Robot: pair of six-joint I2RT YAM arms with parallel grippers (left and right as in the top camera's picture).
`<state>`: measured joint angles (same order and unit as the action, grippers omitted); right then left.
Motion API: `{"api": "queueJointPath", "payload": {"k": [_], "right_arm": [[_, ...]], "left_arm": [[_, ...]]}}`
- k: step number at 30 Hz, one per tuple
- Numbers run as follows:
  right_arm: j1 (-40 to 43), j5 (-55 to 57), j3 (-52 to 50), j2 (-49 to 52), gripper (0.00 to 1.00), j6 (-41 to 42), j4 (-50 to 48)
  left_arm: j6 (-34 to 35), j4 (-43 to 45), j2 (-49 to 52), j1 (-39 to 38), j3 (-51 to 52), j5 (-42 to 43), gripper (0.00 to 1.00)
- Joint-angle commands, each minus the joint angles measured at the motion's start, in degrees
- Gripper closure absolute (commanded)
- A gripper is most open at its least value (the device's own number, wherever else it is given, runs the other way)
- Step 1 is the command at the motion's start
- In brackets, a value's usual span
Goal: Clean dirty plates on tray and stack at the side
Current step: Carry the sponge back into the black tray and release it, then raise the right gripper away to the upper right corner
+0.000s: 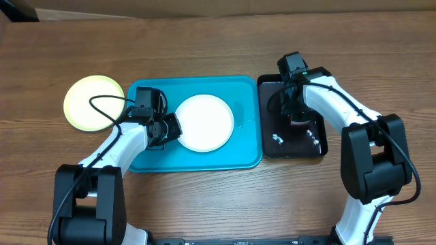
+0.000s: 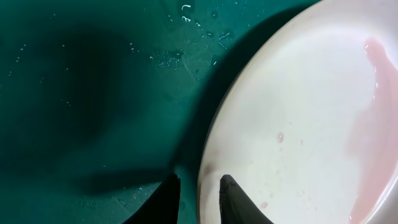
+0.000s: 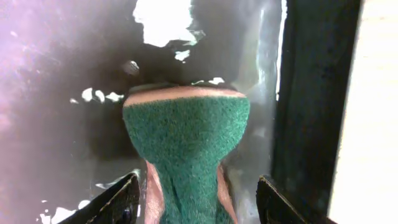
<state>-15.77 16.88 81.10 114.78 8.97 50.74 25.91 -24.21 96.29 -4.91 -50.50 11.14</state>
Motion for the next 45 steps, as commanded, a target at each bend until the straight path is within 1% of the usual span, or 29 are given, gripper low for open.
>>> {"api": "queueJointPath", "payload": {"k": [1,2,4,6,9,12,15,16,20,21,24,25,29,31,38,45], "right_arm": [[1.3,0.4,6.1,-1.4,0.38,0.4,0.9],[1.8,0.4,7.4,-1.7,0.38,0.9,1.4],[3.3,-0.4,9.8,-2.3,0.32,2.1,2.4],[5.4,-4.0,11.3,-2.5,0.27,2.1,3.0],[9.4,-9.2,11.6,-2.5,0.27,2.1,3.1],[13.7,-14.8,11.5,-2.5,0.27,2.1,3.7],[18.2,-18.5,11.5,-2.5,0.15,2.1,4.3],[19.3,-18.5,11.5,-2.5,0.0,2.1,4.5],[23.0,-18.5,11.5,-2.5,0.0,2.1,4.7],[23.6,-18.5,11.5,-2.5,0.0,2.1,4.7],[24.9,-18.5,11.5,-2.5,0.0,2.1,4.7],[25.2,-18.5,11.5,-2.5,0.0,2.1,4.7],[25.4,-18.5,11.5,-2.5,0.0,2.1,4.7],[25.4,-18.5,11.5,-2.5,0.0,2.1,4.7],[25.4,-18.5,11.5,-2.5,0.0,2.1,4.7],[25.4,-18.5,11.5,-2.5,0.0,2.1,4.7]], "left_arm": [[-0.2,0.0,0.5,-0.3,-0.6,0.0,0.75],[-0.2,0.0,0.5,-0.3,-0.6,-0.6,0.75],[-0.2,0.0,0.5,-0.3,-0.6,-1.3,0.75],[-0.2,0.0,0.5,-0.3,-0.6,-1.5,0.75],[-0.2,0.0,0.5,-0.3,-0.5,-1.6,0.78],[-0.2,0.1,1.0,-0.7,-0.4,-2.7,0.78],[-0.1,0.4,1.9,-0.8,-0.4,-2.6,0.78],[-0.1,0.7,2.2,-0.8,-0.4,-2.6,0.78],[-0.2,1.0,2.7,-0.8,-0.4,-2.6,0.79],[-0.2,1.0,2.7,-0.8,-0.4,-2.6,0.81],[-0.2,0.9,2.7,-0.8,-0.4,-2.6,0.95],[-0.2,0.9,2.7,-0.8,-0.4,-2.6,0.96],[-1.4,0.1,2.3,-0.8,-0.9,-2.1,0.96],[-2.3,-2.1,1.4,-0.7,-2.5,-2.2,0.96],[-4.8,-14.2,-2.3,-0.2,-14.1,-2.7,0.96],[-5.8,-19.2,-2.5,-0.6,-22.4,-3.7,0.96]]}}
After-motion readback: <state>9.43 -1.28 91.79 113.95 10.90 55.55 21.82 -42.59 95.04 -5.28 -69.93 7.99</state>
